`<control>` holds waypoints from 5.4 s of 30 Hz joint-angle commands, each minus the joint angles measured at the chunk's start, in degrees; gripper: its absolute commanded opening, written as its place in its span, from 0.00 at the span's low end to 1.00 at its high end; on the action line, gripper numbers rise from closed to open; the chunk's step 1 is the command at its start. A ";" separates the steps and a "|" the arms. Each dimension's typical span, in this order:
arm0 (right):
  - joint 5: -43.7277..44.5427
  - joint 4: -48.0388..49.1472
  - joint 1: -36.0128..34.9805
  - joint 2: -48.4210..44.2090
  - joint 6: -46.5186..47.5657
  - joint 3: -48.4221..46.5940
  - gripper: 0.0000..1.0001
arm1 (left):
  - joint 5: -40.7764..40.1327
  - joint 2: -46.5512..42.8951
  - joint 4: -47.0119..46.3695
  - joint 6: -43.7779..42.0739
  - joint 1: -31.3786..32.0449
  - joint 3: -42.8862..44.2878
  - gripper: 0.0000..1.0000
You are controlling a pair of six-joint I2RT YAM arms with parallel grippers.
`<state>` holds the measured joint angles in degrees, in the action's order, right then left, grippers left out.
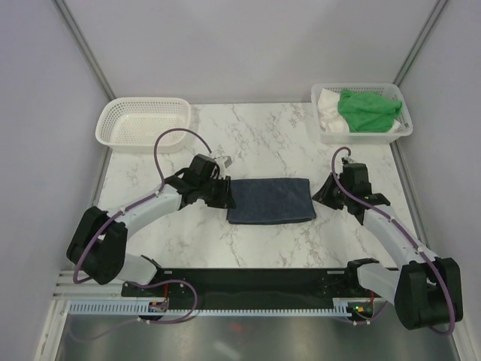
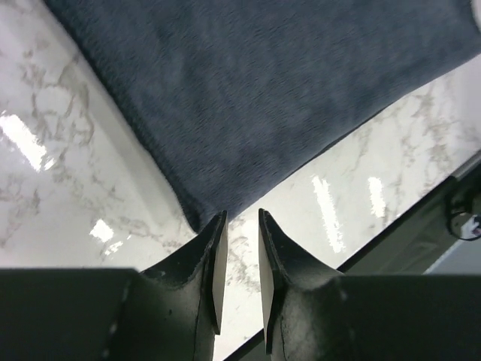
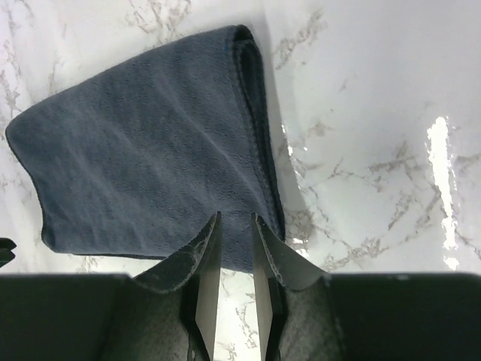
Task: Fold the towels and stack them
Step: Fold the towel, then neatly place the folded towel into the bin
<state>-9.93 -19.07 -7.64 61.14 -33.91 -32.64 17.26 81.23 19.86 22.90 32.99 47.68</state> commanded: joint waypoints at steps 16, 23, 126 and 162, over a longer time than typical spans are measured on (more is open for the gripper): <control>-14.68 9.84 -0.80 7.85 -0.46 7.86 0.27 | -1.50 6.84 -5.90 6.11 0.58 -5.67 0.28; -10.55 2.47 -0.80 4.16 2.18 -1.01 0.40 | -1.62 0.35 -2.28 5.32 0.49 -0.58 0.34; -2.81 -5.63 -0.27 -9.81 2.18 -13.76 0.43 | -1.43 40.06 18.29 -13.84 -9.35 40.82 0.31; -3.51 -5.28 -0.36 -11.22 2.71 -14.29 0.44 | 2.96 39.09 11.17 -6.38 -8.65 35.37 0.02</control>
<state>-13.43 -24.95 -8.08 49.71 -31.77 -44.21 22.35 117.75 29.45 14.35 23.20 80.84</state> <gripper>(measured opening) 0.437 0.052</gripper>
